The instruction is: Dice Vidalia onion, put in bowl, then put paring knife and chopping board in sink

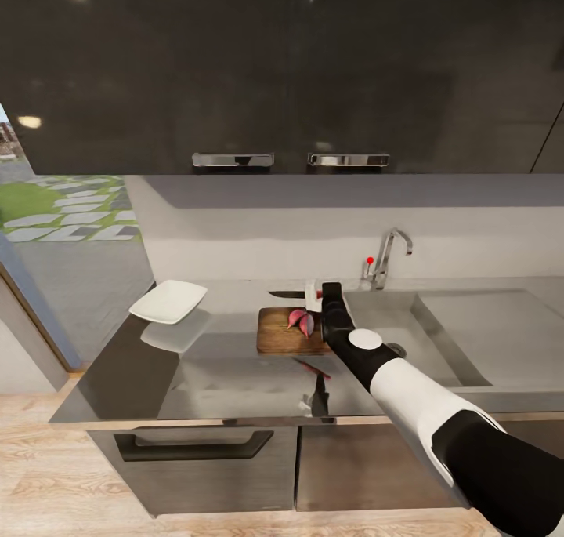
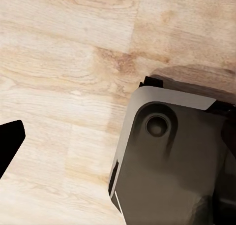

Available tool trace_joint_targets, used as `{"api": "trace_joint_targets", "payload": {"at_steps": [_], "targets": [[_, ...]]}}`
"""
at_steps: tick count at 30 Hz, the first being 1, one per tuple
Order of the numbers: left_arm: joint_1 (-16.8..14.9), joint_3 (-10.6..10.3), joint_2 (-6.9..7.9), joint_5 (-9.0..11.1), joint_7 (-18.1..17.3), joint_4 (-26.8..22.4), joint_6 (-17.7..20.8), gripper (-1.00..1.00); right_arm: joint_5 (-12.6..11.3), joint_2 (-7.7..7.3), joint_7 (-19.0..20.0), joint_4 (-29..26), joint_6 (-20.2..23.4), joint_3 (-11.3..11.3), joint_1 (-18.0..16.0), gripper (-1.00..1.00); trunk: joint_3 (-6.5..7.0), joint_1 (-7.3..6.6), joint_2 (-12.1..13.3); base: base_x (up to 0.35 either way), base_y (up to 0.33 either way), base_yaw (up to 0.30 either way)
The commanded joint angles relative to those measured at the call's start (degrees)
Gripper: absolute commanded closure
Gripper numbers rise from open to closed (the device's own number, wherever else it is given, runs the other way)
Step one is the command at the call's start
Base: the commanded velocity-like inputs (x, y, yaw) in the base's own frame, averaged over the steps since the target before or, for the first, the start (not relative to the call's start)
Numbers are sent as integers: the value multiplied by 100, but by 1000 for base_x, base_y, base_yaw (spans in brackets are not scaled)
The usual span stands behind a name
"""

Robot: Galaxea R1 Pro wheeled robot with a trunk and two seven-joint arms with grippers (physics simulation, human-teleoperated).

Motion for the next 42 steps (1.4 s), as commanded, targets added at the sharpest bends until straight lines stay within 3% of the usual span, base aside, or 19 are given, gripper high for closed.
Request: {"api": "trace_joint_targets", "payload": {"at_steps": [1,25,33,42], "targets": [[-9,-48,-3,36,0,19,-30,-100,60,-4,57,2,34,31,-7,100,-13,4,-13,0,0,0],[-9,-48,-3,37,0,19,-30,-100,35,-9,41,408,-10,31,-7,100,-13,4,-13,0,0,0],[-9,-48,-4,37,0,19,-30,-100,33,17,9,840,-24,31,-7,100,-13,4,-13,0,0,0],[-9,-48,-5,37,0,19,-30,-100,42,30,-2,853,-24,31,-7,100,-13,4,-13,0,0,0]]}}
